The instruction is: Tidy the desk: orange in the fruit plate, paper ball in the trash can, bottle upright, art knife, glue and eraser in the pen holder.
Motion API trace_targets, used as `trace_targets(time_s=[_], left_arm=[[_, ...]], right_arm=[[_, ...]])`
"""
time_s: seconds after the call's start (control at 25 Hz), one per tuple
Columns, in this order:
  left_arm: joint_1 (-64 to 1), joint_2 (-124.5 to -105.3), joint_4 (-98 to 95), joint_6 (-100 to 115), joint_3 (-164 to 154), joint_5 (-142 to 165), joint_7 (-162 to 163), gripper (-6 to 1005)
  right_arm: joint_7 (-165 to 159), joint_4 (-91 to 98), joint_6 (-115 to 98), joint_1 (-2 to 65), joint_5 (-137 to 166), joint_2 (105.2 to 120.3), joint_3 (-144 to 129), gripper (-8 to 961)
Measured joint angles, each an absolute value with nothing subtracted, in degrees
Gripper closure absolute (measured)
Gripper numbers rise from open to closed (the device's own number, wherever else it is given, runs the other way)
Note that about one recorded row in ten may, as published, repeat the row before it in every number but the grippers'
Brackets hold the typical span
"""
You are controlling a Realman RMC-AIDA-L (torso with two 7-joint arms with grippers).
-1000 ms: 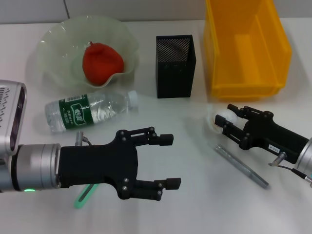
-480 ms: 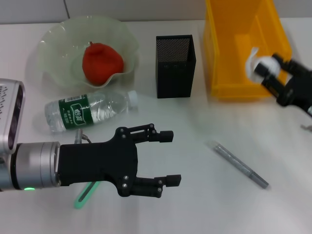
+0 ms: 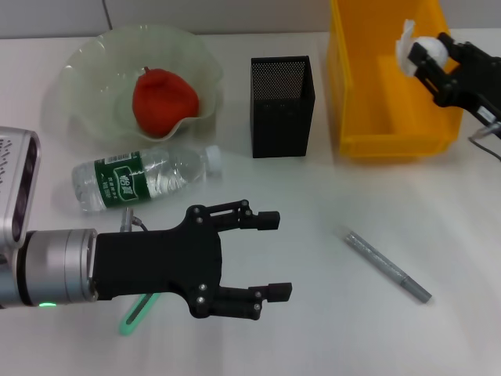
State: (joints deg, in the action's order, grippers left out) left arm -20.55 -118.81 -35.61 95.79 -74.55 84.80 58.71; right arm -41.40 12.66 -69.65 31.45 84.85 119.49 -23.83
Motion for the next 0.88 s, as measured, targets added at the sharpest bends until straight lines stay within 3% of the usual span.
trace_targets(time_s=[0.88], left_arm=[[-21.09, -118.83, -35.59, 95.48, -74.53, 84.82, 57.04, 167]], right_arm=[[-37.66, 10.9, -67.35, 32.09, 85.01, 119.62, -23.91, 410]])
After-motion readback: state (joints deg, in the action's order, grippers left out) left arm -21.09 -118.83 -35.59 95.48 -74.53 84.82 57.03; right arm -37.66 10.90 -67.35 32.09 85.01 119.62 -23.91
